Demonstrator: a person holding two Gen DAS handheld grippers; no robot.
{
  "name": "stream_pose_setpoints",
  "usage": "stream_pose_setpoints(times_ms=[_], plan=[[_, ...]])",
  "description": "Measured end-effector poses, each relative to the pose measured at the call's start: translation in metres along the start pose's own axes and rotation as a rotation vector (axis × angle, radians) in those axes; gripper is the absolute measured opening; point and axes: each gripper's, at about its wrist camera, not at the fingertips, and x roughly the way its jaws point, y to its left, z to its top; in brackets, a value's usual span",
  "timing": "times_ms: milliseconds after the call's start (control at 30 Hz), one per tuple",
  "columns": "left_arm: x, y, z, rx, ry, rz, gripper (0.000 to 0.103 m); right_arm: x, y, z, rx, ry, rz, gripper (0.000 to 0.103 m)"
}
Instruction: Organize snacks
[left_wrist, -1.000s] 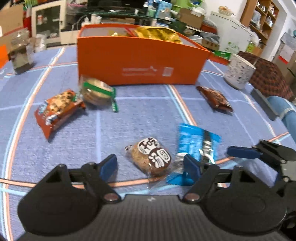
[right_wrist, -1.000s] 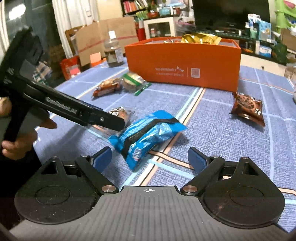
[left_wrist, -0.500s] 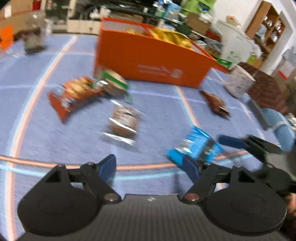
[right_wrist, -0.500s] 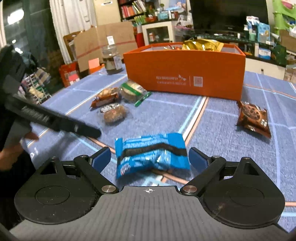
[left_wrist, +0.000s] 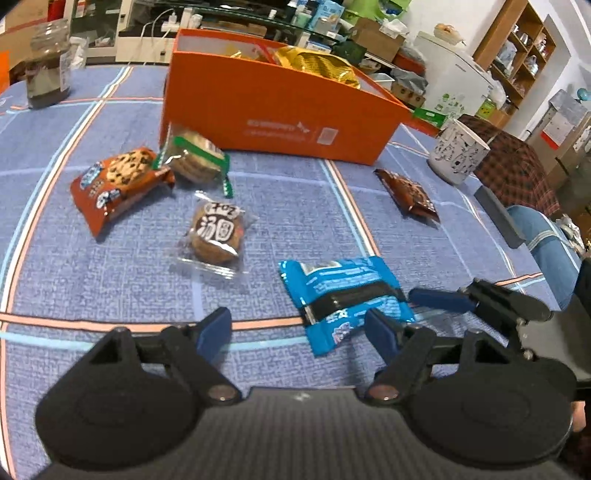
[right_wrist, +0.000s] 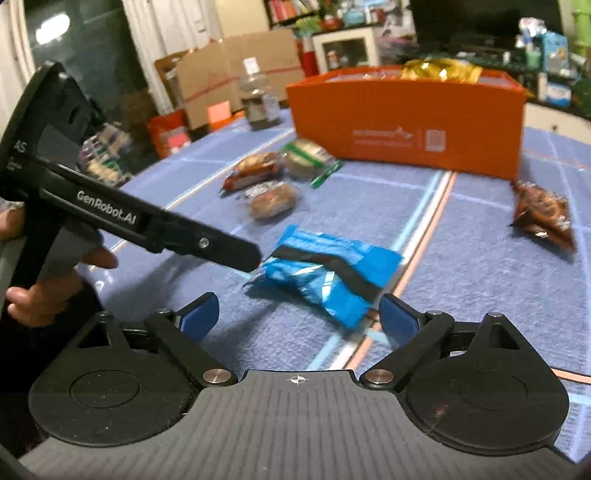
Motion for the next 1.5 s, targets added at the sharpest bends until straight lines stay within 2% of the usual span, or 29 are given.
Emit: stream_pose_setpoints(times_ms=[67,167,300,367,400,433,467,500,700,867,900,933,967,1000,1033,1100,1200,1300,1400,1500], plan=[[0.003,-0.005,0.003,0.016,-0.005,-0.007,0.077,-0.004,-0.006,0.001,0.011,-0.026,-0.043,0.087],[0.014,-0.012,0.009,0.023,0.0,-0.03,0.077,0.002,-0.017,0.006,0.058,-0.013,-0.07,0.085],[0.029,-0.015,0.013,0.017,0.026,-0.043,0.077,0.021,-0.008,0.01,-0.001,0.022,-0.102,0.078],[0.03,-0.017,0.012,0.033,0.016,-0.038,0.072,0.027,0.002,0.011,-0.064,0.021,-0.131,0.067],[0.03,-0.019,0.012,0.04,0.021,-0.038,0.06,0.028,0.006,0.011,-0.091,0.021,-0.15,0.049],[0.03,-0.019,0.012,0.035,0.03,-0.063,0.054,0.027,0.008,0.012,-0.092,0.018,-0.147,0.039],[0.029,-0.018,0.012,0.003,0.041,-0.105,0.05,0.027,0.008,0.013,-0.067,0.02,-0.121,0.037],[0.028,-0.017,0.012,-0.012,0.044,-0.124,0.05,0.024,0.01,0.013,-0.064,0.015,-0.107,0.026],[0.015,-0.025,0.011,0.029,0.022,-0.102,0.05,0.013,0.027,0.013,-0.093,-0.014,-0.11,0.018],[0.017,-0.016,0.011,0.057,0.036,-0.036,0.051,0.017,0.026,0.014,-0.099,0.003,-0.11,0.02],[0.017,-0.013,0.01,0.066,0.042,-0.021,0.059,0.018,0.026,0.013,-0.1,0.018,-0.109,0.026],[0.015,-0.01,0.01,0.068,0.039,-0.01,0.063,0.017,0.024,0.012,-0.09,0.024,-0.1,0.035],[0.011,-0.008,0.009,0.07,0.029,0.002,0.064,0.014,0.022,0.012,-0.078,0.017,-0.087,0.038],[0.007,-0.005,0.009,0.074,0.023,0.009,0.064,0.012,0.02,0.013,-0.078,0.013,-0.083,0.046],[0.004,-0.003,0.009,0.071,0.021,0.013,0.065,0.01,0.019,0.014,-0.086,0.009,-0.082,0.059],[-0.001,0.003,0.008,0.054,0.015,0.014,0.065,0.009,0.018,0.017,-0.11,-0.003,-0.082,0.076],[-0.007,0.011,0.011,0.032,-0.004,0.036,0.065,0.019,0.015,0.027,-0.152,0.01,-0.067,0.079],[-0.01,0.015,0.017,0.022,-0.019,0.056,0.066,0.041,0.013,0.036,-0.149,0.066,0.002,0.08],[-0.014,0.017,0.025,0.063,-0.04,0.102,0.066,0.052,0.022,0.032,-0.172,0.098,-0.037,0.079],[-0.01,0.023,0.035,0.089,-0.045,0.123,0.066,0.047,0.032,0.026,-0.172,0.108,-0.018,0.079]])
